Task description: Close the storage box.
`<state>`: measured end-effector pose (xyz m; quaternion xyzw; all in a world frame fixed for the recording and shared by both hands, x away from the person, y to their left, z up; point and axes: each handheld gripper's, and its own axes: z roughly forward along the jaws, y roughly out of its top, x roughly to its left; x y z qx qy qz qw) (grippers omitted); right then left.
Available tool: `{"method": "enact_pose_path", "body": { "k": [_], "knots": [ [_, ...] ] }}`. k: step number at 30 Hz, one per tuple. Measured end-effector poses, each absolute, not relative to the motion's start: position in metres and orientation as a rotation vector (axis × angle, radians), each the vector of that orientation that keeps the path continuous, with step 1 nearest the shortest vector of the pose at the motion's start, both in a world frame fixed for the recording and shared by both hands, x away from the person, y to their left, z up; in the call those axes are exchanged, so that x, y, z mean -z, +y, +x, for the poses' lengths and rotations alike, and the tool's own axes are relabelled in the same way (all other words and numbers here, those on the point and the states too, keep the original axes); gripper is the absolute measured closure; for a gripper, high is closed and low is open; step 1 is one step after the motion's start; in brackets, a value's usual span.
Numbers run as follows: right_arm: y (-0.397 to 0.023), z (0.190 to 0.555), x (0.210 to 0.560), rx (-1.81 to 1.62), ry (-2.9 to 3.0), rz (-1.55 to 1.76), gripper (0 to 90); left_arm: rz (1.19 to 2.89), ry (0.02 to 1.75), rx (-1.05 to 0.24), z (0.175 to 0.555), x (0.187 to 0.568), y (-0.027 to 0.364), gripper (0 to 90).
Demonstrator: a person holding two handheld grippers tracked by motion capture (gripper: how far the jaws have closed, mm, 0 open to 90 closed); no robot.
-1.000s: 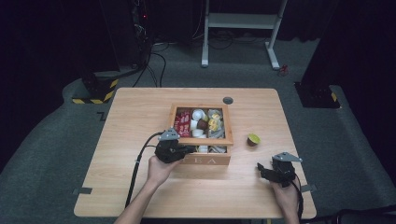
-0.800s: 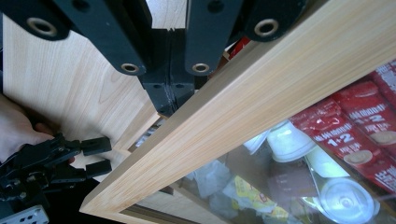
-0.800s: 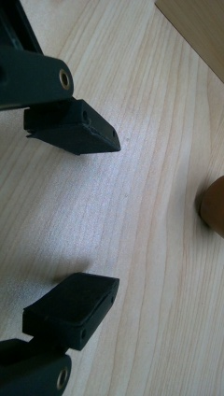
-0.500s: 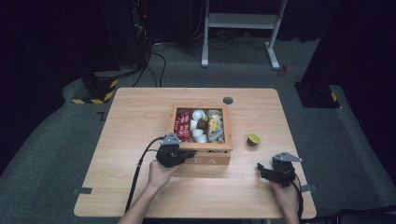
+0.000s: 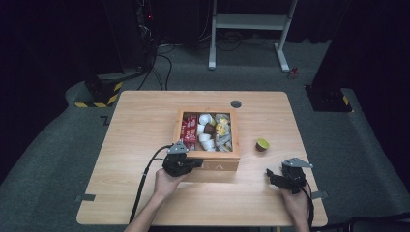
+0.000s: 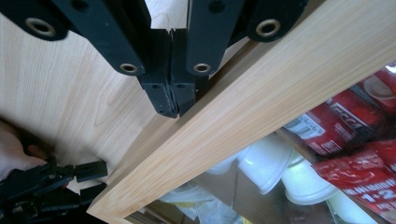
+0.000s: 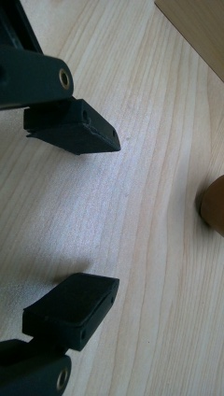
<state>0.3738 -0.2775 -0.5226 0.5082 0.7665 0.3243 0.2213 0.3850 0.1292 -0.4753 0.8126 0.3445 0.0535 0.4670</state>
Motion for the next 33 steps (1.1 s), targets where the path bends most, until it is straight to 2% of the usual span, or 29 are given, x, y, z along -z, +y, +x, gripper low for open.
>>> {"method": "enact_pose_path", "body": {
  "k": [10,16,24,33],
  "knots": [
    [-0.277,0.374,0.523,-0.895,2.116,1.407,29.3,1.998,0.832,-0.103,0.384,0.481,0.131,87.0],
    [-0.277,0.374,0.523,-0.895,2.116,1.407,29.3,1.974,0.818,-0.109,0.379,0.471,0.136,82.6],
    [-0.277,0.374,0.523,-0.895,2.116,1.407,29.3,1.844,0.855,-0.122,0.379,0.458,0.157,69.6],
    [-0.277,0.374,0.523,-0.895,2.116,1.407,29.3,1.774,0.905,-0.195,0.379,0.45,0.18,60.4]
  ]
}}
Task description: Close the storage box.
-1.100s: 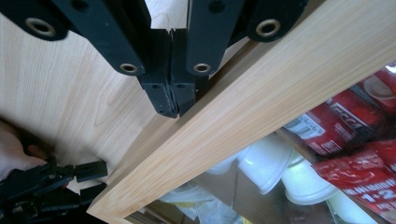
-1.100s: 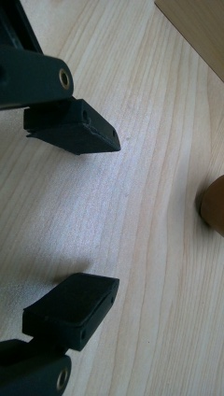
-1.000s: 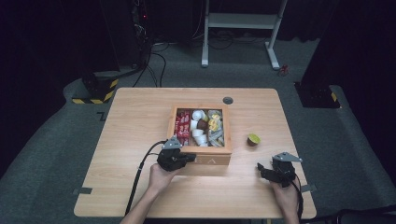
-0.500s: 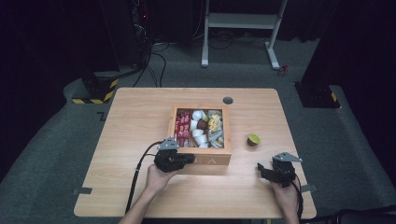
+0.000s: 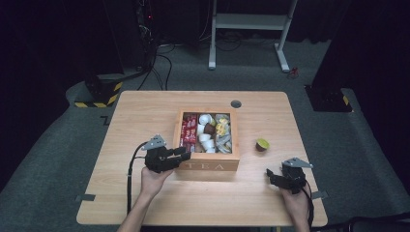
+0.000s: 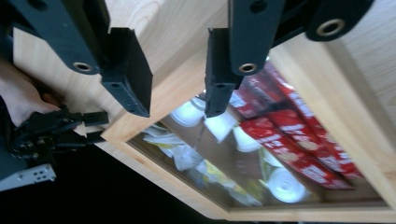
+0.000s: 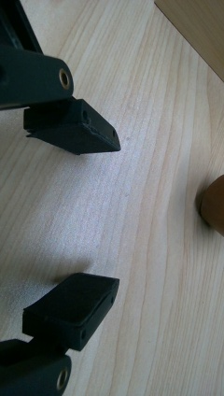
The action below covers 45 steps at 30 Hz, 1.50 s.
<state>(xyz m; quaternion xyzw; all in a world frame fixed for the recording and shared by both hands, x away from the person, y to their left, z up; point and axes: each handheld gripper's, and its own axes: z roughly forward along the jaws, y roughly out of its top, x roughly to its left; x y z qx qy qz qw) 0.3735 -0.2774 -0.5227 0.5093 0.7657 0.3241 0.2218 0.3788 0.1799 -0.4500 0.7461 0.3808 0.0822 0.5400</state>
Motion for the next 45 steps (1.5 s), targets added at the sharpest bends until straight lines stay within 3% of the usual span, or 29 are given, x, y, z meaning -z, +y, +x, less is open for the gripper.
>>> {"method": "enact_pose_path", "body": {
  "k": [13,45],
  "knots": [
    [-0.277,0.373,0.523,-0.895,2.115,1.408,29.2,1.735,0.98,-0.323,0.375,0.443,0.206,52.4],
    [-0.277,0.374,0.523,-0.895,2.115,1.407,29.2,1.638,1.162,-0.506,0.36,0.451,0.263,51.0]
  ]
}}
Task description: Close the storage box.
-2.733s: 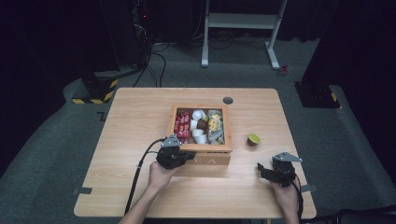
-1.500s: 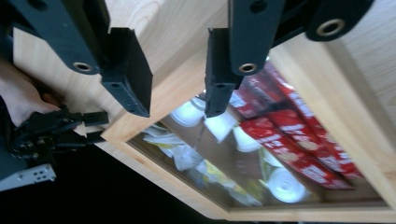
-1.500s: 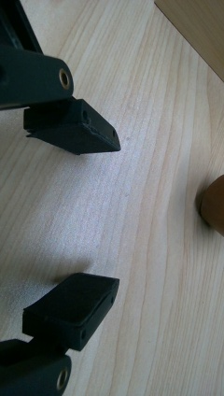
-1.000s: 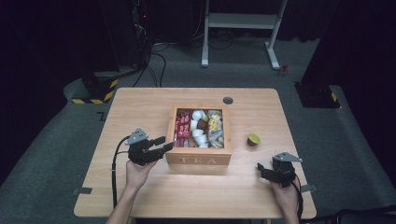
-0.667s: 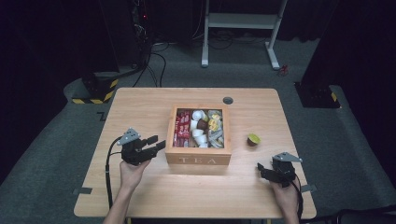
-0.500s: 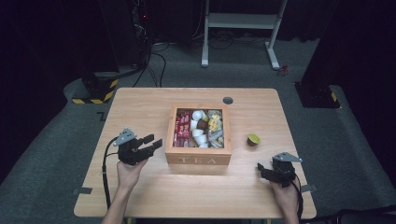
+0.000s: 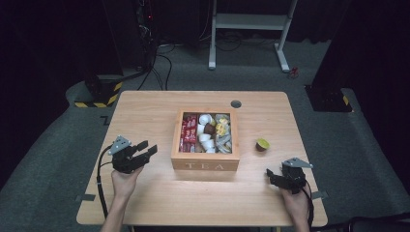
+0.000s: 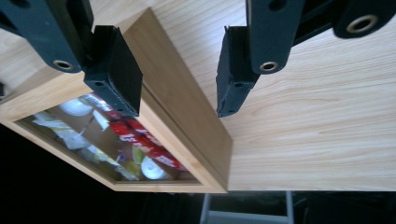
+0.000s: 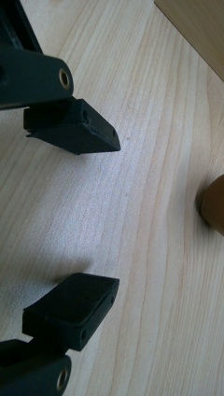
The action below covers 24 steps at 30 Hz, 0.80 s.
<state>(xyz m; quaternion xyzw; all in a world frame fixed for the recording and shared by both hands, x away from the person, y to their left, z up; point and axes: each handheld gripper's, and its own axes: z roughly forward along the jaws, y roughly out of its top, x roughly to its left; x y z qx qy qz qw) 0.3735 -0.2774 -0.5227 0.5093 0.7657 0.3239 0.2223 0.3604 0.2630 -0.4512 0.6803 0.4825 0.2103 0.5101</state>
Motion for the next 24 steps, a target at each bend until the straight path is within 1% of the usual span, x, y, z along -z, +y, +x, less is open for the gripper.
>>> {"method": "enact_pose_path", "body": {
  "k": [5,12,24],
  "knots": [
    [-0.277,0.373,0.523,-0.895,2.115,1.409,29.2,1.633,1.18,-0.535,0.358,0.455,0.269,50.8],
    [-0.277,0.373,0.523,-0.895,2.115,1.409,29.2,1.674,1.218,-0.572,0.357,0.467,0.275,49.6],
    [-0.277,0.373,0.523,-0.895,2.115,1.409,29.2,1.678,1.286,-0.559,0.353,0.49,0.285,47.4]
  ]
}}
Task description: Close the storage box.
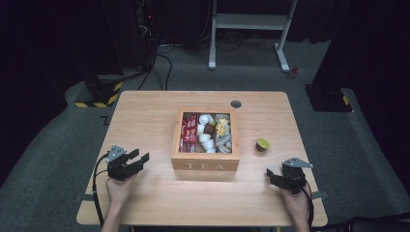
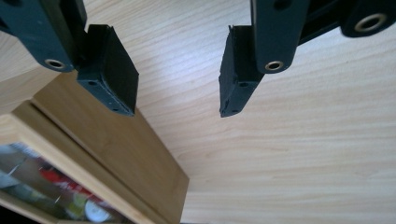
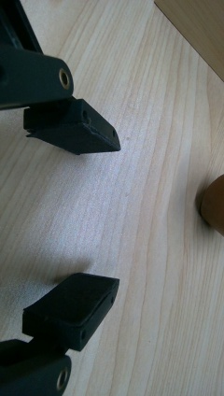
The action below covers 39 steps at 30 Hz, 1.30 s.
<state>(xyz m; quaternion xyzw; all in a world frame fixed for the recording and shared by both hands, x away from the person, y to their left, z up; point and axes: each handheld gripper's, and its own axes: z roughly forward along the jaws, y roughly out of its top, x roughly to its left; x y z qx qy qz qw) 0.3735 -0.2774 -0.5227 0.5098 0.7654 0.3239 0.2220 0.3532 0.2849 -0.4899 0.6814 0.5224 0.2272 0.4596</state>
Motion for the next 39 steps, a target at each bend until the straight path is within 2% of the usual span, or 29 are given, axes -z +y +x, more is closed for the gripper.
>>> {"method": "enact_pose_path", "body": {
  "k": [10,39],
  "knots": [
    [-0.277,0.374,0.523,-0.895,2.115,1.407,29.2,1.768,1.31,-0.541,0.355,0.507,0.279,41.1],
    [-0.278,0.374,0.523,-0.895,2.115,1.405,29.2,1.901,1.38,-0.61,0.359,0.528,0.265,38.5]
  ]
}}
